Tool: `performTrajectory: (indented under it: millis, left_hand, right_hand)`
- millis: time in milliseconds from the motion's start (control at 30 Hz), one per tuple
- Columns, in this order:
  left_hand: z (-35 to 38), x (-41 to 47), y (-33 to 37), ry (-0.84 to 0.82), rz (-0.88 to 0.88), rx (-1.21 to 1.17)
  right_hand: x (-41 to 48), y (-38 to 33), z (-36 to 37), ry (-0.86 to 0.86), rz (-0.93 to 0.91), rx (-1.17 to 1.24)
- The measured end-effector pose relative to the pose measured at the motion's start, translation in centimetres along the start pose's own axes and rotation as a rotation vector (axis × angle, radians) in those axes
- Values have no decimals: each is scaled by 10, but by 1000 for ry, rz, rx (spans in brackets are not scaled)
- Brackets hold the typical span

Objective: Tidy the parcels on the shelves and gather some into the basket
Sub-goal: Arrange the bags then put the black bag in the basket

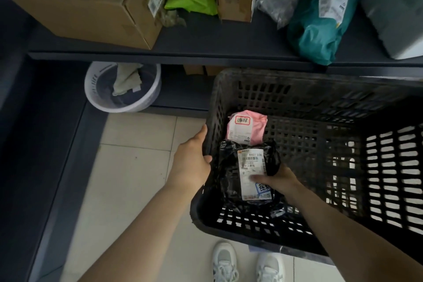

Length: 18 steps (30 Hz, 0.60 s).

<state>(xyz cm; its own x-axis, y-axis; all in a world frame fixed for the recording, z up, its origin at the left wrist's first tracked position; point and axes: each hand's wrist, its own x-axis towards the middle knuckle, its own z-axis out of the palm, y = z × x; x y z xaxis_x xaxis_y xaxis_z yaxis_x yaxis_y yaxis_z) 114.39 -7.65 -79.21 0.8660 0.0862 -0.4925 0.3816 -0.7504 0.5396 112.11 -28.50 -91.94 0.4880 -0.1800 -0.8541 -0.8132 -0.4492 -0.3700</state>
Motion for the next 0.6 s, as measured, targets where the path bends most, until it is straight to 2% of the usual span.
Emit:
performTrajectory:
  millis: [167,267,500,600]
  left_hand:
    - [1,-1,1,11,4,28]
    - [3,1,-2,17,8,45]
    - [3,3,-5,13,21,57]
    - [-1,1,-3,-32,23,96]
  right_hand:
    - [-9,-10,17,99,28,-277]
    - [0,-9,36,110,53,-325]
    - [15,-1,15,-64,23,-381]
    - [6,3,-9,-78,-3,-396]
